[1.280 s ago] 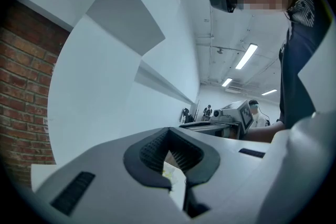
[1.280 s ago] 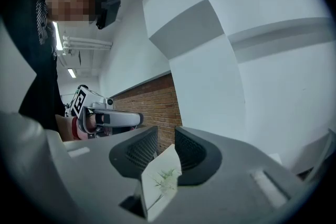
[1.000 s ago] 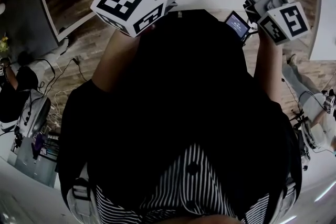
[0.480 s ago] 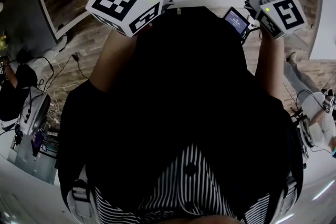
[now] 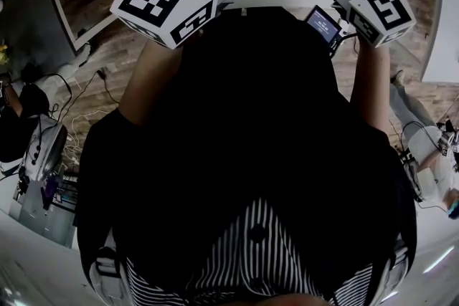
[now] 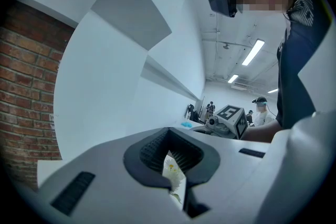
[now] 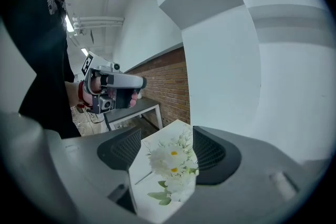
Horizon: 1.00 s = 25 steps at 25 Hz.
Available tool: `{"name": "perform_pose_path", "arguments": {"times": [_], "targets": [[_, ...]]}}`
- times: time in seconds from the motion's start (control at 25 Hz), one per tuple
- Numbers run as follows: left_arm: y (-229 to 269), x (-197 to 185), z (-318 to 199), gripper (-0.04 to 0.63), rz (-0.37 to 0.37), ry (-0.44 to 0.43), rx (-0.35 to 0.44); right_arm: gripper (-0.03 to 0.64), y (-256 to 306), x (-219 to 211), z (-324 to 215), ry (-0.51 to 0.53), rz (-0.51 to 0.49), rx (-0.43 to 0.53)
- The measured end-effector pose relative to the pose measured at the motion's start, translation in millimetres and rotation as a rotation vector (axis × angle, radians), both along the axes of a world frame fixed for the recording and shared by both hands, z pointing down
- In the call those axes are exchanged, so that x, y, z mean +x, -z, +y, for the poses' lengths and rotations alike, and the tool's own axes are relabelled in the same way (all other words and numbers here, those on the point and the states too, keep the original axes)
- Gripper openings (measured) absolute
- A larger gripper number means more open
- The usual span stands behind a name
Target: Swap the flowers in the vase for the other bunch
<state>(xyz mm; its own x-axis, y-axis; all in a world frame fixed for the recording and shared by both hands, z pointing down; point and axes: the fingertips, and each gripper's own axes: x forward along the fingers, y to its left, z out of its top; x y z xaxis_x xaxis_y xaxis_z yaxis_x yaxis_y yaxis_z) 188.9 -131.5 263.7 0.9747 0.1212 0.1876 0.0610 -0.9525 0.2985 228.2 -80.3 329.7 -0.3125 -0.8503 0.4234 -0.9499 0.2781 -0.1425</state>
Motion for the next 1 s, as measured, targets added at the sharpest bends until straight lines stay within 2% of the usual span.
{"name": "perform_pose_path", "arguments": {"times": [0.16,0.48,0.68,0.88,1.0], "targets": [[0,1,1,0.0,-0.003,0.008,0.003,0.322,-1,0,2,0.016,0.009,-0.016],[-2,3,2,0.0,-0.003,0.023,0.012,0.394,-23,-7,4,0.1,0.112,-0.084],[1,6,4,0.0,-0.009,0.051,0.021,0.412,-40,-4,10,0.167,0.223,-0.143],[-3,-3,-4,0.0,-0.019,0.09,0.022,0.417,-65,-6,8,0.258,0.374,-0.213],[-2,-11,-7,0.0,-0.02,0.117,0.021,0.417,-71,-12,7,0.301,0.405,-0.236]]}}
